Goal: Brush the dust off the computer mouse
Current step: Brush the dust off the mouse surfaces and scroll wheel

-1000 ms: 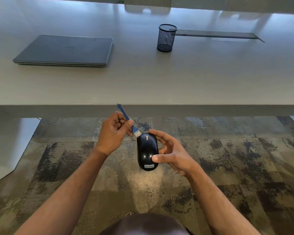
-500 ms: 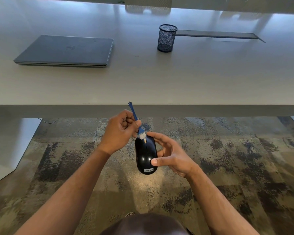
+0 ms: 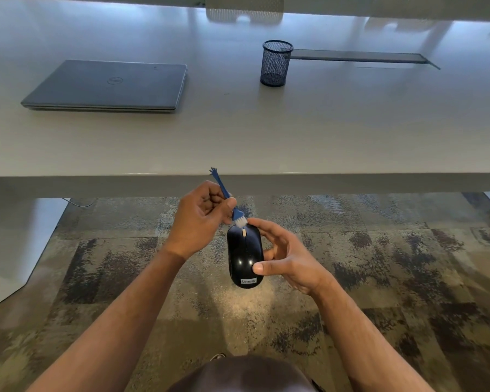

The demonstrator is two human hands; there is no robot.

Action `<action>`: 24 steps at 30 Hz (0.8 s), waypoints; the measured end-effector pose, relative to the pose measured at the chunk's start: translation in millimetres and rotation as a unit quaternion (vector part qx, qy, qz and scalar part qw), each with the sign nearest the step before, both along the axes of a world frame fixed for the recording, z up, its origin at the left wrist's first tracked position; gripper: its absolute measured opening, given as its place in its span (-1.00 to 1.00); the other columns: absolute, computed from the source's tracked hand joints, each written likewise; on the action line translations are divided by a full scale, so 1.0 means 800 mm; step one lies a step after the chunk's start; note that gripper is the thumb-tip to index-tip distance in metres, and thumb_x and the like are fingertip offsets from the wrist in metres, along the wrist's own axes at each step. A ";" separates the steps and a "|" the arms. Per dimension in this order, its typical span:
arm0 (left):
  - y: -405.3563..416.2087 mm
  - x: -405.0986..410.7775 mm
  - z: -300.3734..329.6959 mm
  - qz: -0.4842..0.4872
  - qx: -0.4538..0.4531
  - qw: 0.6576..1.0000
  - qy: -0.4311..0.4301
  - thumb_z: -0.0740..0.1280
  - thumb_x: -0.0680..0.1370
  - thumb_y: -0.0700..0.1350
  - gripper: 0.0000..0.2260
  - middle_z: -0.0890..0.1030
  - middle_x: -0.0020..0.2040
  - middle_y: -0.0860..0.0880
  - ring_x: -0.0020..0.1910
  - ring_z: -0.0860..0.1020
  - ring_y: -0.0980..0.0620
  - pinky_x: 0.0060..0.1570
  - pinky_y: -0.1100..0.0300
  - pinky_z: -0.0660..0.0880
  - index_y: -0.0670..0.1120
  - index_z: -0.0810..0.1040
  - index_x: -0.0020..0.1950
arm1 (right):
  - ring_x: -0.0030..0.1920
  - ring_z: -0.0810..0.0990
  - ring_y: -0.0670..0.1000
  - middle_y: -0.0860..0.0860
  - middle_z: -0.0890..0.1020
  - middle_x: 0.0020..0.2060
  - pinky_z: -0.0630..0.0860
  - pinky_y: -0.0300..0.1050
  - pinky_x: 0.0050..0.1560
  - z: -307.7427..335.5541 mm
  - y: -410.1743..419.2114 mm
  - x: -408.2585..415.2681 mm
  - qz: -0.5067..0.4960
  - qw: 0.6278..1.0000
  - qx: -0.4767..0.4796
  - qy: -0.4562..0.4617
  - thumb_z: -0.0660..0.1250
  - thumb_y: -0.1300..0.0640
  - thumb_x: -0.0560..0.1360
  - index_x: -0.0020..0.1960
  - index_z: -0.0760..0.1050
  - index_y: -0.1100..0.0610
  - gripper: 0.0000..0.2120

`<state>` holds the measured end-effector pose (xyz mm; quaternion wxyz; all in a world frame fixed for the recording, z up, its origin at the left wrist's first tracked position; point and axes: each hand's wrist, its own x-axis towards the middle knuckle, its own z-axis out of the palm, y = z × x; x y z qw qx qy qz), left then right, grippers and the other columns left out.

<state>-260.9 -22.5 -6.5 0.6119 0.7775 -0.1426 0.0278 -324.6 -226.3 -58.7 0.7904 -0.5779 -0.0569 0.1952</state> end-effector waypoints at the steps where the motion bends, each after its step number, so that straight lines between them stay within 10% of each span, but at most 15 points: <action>1: -0.001 0.000 0.000 -0.014 0.007 1.000 0.002 0.40 0.53 -0.17 -0.91 0.63 -0.24 -0.08 -0.32 0.63 -0.03 -0.24 0.16 0.59 -0.03 0.51 -0.11 | -0.09 0.69 0.18 0.06 0.46 0.44 0.64 0.21 0.03 0.001 0.001 0.000 0.005 1.000 0.000 -0.004 0.55 0.35 0.26 0.45 0.40 0.10 -0.20; 11: 0.000 0.005 -0.005 0.034 0.079 0.996 -0.006 0.40 0.53 -0.11 -0.91 0.63 -0.18 -0.03 -0.26 0.63 0.10 -0.22 0.18 0.61 0.02 0.51 -0.10 | 0.07 0.58 0.43 0.03 0.47 0.44 0.50 0.48 0.17 0.001 0.002 0.002 0.000 1.000 -0.016 0.002 0.56 0.33 0.26 0.47 0.38 0.10 -0.18; 24: -0.019 -0.005 0.023 -0.075 0.171 0.980 -0.075 0.38 0.53 -0.03 -0.92 0.57 -0.20 0.13 -0.18 0.56 0.22 -0.14 0.41 0.48 0.00 0.52 -0.08 | -0.13 0.69 0.13 0.01 0.47 0.44 0.64 -0.02 -0.07 0.005 0.007 0.009 -0.005 1.000 -0.013 0.018 0.51 0.45 0.31 0.47 0.38 0.08 -0.21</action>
